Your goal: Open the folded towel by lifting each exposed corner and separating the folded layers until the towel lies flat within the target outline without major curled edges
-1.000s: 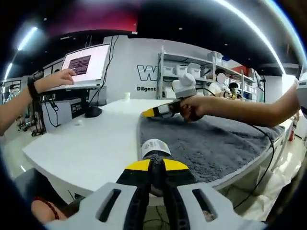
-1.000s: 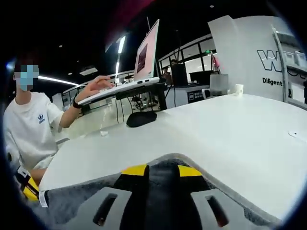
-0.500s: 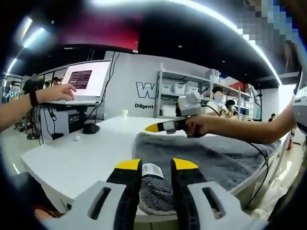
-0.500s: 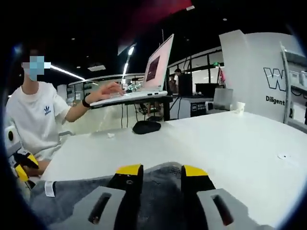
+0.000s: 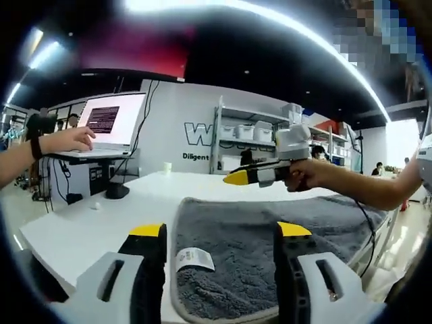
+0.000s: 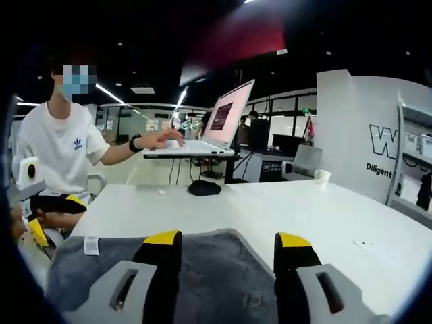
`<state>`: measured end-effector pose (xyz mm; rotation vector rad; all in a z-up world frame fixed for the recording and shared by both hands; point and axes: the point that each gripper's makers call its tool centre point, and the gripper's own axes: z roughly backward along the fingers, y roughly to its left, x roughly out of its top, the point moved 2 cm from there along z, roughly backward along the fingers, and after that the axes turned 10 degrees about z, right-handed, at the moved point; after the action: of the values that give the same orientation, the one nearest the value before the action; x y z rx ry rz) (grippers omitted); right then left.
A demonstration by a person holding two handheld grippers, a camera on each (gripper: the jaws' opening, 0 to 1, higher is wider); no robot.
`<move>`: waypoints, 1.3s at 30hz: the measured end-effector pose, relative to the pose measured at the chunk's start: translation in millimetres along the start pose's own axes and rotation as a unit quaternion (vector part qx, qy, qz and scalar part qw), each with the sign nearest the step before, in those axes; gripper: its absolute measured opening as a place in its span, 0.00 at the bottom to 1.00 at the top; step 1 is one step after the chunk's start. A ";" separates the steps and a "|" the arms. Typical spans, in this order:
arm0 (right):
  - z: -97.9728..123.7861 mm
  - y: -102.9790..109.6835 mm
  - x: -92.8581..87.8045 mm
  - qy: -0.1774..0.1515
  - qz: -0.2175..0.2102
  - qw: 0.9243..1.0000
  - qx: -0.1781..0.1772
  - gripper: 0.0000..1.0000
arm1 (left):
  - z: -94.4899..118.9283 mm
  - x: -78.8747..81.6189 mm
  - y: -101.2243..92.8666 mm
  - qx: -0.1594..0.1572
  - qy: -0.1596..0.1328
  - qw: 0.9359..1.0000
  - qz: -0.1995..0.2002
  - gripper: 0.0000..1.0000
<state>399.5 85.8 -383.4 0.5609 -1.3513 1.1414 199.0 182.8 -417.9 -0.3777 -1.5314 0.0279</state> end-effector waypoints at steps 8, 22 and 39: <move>54.1 -11.1 4.1 -0.010 0.009 0.999 -0.038 0.54 | -11.0 3.0 -16.0 -0.027 -0.002 1.000 -0.007 0.65; 149.8 -13.6 7.5 -0.023 0.040 0.995 -0.091 0.58 | -31.5 7.3 -41.7 -0.066 -0.001 0.998 -0.014 0.72; 272.2 -18.9 -13.3 -0.018 0.052 0.983 -0.176 0.63 | -46.1 13.0 -67.2 -0.085 -0.003 0.996 -0.023 0.87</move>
<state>292.7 -161.0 -335.1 0.2575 -1.5867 0.9476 230.1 112.6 -387.9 -0.4773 -1.5525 -0.1394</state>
